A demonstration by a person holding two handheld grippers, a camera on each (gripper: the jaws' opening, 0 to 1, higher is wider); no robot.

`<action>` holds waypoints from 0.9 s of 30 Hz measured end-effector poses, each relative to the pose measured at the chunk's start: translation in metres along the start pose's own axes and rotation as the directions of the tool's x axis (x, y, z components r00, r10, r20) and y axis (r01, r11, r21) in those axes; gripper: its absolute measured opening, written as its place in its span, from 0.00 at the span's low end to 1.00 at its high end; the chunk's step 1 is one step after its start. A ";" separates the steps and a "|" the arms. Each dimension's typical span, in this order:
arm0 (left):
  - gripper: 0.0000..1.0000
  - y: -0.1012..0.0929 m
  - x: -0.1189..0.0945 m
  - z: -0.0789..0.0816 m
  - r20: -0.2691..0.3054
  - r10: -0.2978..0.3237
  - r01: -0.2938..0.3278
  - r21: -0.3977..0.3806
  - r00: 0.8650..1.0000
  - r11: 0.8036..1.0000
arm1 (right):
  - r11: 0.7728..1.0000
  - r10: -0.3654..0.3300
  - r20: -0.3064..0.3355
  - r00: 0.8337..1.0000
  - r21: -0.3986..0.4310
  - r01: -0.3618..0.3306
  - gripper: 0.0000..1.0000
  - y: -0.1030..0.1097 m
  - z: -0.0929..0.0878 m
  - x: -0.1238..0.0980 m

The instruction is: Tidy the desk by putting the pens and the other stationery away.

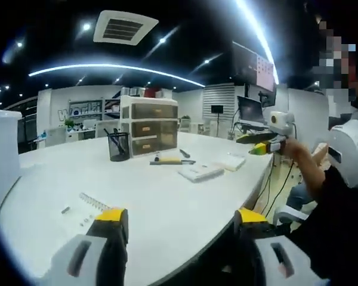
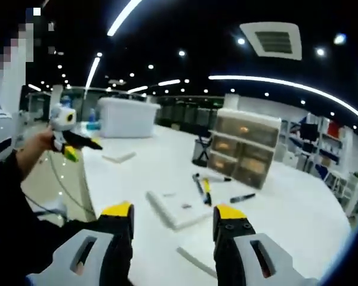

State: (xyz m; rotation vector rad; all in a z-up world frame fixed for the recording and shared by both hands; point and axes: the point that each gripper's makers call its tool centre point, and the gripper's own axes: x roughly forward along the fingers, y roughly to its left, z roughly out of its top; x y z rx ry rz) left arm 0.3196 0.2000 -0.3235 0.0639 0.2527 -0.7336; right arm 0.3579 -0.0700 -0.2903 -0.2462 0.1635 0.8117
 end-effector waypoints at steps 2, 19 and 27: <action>0.71 0.001 -0.001 -0.002 -0.004 0.007 -0.007 0.000 1.000 1.000 | 0.999 0.011 -0.030 1.000 -0.030 -0.011 0.49 -0.002 0.004 0.003; 0.71 0.002 -0.013 -0.011 -0.010 0.044 -0.044 0.014 0.999 0.999 | 0.974 0.173 -0.247 0.953 -0.102 -0.204 0.39 -0.003 0.022 0.058; 0.71 0.003 -0.018 -0.017 -0.003 0.058 -0.058 0.002 0.998 0.998 | 0.961 0.223 -0.332 0.917 -0.084 -0.264 0.38 -0.003 0.017 0.090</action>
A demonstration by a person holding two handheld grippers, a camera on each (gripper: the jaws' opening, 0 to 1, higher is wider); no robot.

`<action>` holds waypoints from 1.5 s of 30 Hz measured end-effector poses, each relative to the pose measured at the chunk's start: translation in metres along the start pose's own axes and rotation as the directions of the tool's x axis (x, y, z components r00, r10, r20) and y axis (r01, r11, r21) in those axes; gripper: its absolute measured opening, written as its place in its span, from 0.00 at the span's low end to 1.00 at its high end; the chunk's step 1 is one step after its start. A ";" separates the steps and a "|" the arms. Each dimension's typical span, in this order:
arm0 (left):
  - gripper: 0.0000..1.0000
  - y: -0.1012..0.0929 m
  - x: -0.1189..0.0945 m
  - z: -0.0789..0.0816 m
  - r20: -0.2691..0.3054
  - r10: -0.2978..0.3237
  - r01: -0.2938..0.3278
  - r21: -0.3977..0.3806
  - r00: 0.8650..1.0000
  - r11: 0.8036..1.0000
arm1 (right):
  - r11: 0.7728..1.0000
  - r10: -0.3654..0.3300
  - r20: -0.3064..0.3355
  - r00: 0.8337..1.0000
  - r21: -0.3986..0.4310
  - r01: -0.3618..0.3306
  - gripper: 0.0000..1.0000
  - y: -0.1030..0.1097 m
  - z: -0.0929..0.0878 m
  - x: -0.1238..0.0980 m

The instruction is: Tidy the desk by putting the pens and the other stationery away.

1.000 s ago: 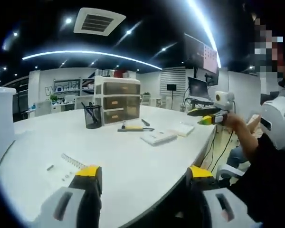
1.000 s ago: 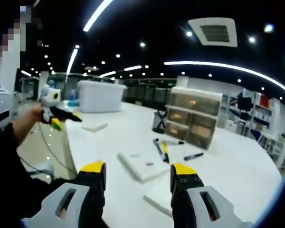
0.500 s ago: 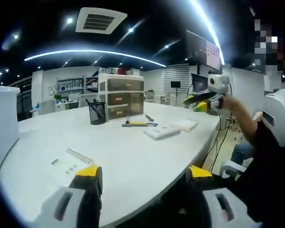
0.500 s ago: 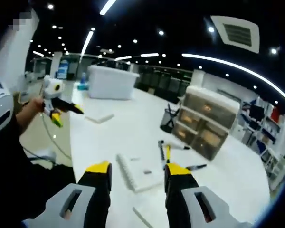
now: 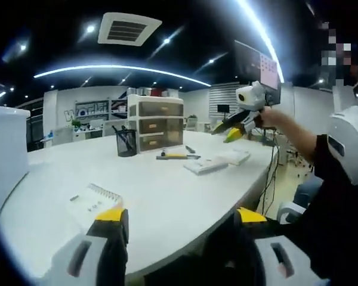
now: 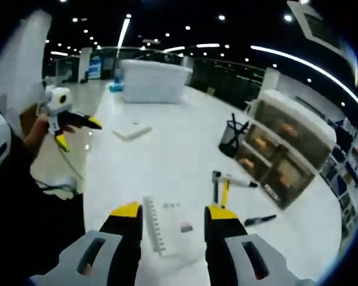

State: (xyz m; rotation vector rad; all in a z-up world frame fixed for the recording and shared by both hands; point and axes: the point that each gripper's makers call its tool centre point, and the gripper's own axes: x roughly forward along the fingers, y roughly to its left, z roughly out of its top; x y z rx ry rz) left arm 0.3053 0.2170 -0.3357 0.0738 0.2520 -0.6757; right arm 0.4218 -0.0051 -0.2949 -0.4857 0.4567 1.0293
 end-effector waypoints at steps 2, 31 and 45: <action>0.71 0.000 -0.001 -0.001 0.003 0.001 -0.001 -0.007 1.000 1.000 | 1.000 0.009 -0.013 1.000 -0.007 -0.009 0.37 -0.002 0.001 0.007; 0.70 -0.010 -0.018 0.005 -0.001 0.015 -0.015 0.015 1.000 1.000 | 0.992 0.113 -0.249 0.962 0.089 -0.094 0.35 -0.057 -0.017 0.098; 0.70 -0.017 -0.016 0.004 -0.022 -0.004 0.005 0.034 1.000 0.999 | 0.986 0.143 -0.350 0.926 0.137 -0.100 0.34 -0.069 -0.030 0.118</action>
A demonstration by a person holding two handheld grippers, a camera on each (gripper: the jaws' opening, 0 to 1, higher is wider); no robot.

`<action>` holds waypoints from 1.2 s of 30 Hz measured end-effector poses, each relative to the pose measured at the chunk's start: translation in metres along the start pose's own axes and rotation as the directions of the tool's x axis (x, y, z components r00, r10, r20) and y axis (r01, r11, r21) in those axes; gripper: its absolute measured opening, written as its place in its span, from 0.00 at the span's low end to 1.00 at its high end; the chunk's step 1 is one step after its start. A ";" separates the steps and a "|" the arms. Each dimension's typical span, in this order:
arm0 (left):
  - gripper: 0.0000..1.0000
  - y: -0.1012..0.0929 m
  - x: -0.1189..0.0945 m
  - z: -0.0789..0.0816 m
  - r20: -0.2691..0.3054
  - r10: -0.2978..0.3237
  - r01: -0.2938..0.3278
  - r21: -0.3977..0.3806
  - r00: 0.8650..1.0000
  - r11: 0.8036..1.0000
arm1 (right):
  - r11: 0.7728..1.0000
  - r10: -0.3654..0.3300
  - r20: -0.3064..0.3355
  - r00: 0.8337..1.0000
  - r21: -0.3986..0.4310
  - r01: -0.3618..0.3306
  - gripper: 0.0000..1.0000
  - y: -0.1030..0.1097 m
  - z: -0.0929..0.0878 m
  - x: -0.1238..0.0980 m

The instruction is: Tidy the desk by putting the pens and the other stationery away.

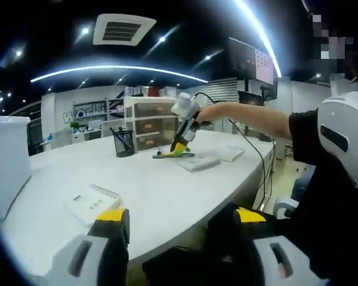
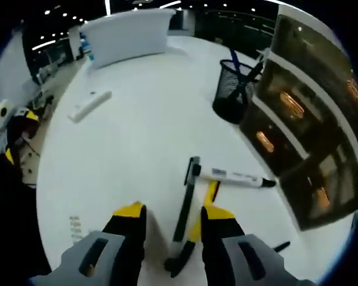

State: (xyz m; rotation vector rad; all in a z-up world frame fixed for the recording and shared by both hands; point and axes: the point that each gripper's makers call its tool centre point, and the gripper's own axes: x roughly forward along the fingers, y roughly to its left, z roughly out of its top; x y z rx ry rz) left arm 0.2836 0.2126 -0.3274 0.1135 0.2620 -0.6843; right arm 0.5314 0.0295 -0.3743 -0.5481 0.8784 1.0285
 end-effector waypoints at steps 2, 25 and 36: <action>0.70 -0.001 0.000 -0.001 -0.004 -0.002 0.002 0.000 1.000 1.000 | 1.000 0.008 -0.010 1.000 0.005 -0.008 0.31 -0.001 0.000 0.004; 0.69 -0.006 0.002 -0.003 -0.017 -0.003 0.003 -0.005 1.000 1.000 | 0.998 -0.016 -0.152 0.988 0.059 0.025 0.07 -0.019 -0.008 0.012; 0.69 -0.009 -0.001 -0.002 -0.008 -0.003 0.003 -0.005 1.000 1.000 | 0.999 -0.040 -0.169 0.985 0.018 0.044 0.05 -0.017 -0.009 0.013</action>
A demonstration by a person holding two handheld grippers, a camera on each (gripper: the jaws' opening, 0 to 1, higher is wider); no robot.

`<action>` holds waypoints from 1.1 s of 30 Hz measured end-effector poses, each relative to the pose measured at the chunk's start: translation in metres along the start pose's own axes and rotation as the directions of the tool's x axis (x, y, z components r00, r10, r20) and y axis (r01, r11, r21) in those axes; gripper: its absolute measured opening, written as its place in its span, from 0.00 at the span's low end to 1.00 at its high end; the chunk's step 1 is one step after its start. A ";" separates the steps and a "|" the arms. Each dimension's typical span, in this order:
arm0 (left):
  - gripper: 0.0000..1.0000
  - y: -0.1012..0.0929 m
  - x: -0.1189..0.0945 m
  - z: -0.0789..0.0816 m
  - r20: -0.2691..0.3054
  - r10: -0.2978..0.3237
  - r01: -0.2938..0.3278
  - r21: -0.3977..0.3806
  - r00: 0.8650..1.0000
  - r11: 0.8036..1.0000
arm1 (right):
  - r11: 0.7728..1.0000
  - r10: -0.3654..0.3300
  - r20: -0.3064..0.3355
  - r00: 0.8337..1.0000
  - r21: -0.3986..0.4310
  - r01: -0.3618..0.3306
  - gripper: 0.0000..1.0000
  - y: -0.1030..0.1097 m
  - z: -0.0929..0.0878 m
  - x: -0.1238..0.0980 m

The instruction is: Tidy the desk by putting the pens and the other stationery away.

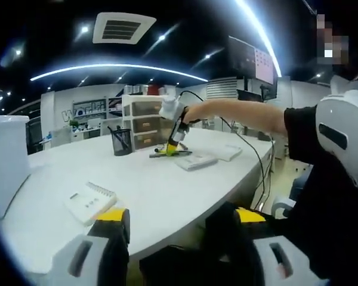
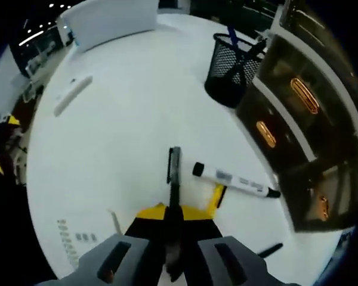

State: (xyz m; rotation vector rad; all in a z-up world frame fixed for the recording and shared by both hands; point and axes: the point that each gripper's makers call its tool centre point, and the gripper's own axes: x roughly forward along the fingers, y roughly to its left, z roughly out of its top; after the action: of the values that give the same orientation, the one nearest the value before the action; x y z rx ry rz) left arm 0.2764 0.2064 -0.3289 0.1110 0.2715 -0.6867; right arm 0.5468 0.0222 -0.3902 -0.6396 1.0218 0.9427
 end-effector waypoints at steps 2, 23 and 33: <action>0.69 -0.001 -0.001 0.001 0.005 -0.001 0.001 0.000 1.000 1.000 | 1.000 0.000 -0.008 1.000 -0.007 0.000 0.05 0.002 0.000 -0.001; 0.69 0.010 0.005 0.017 0.062 0.002 0.001 -0.041 0.998 0.999 | 0.995 -0.029 0.238 0.971 -0.087 0.051 0.04 0.047 0.037 -0.062; 0.70 0.010 0.008 0.033 0.124 -0.020 0.028 -0.066 0.992 0.997 | 0.996 -0.035 0.462 0.886 -0.054 0.067 0.04 0.065 0.047 -0.104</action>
State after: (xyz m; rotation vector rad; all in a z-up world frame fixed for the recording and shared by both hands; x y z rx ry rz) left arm 0.2954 0.2031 -0.2993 0.0005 0.1780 -0.7049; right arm 0.4874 0.0543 -0.2775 -0.4627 0.5464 1.0244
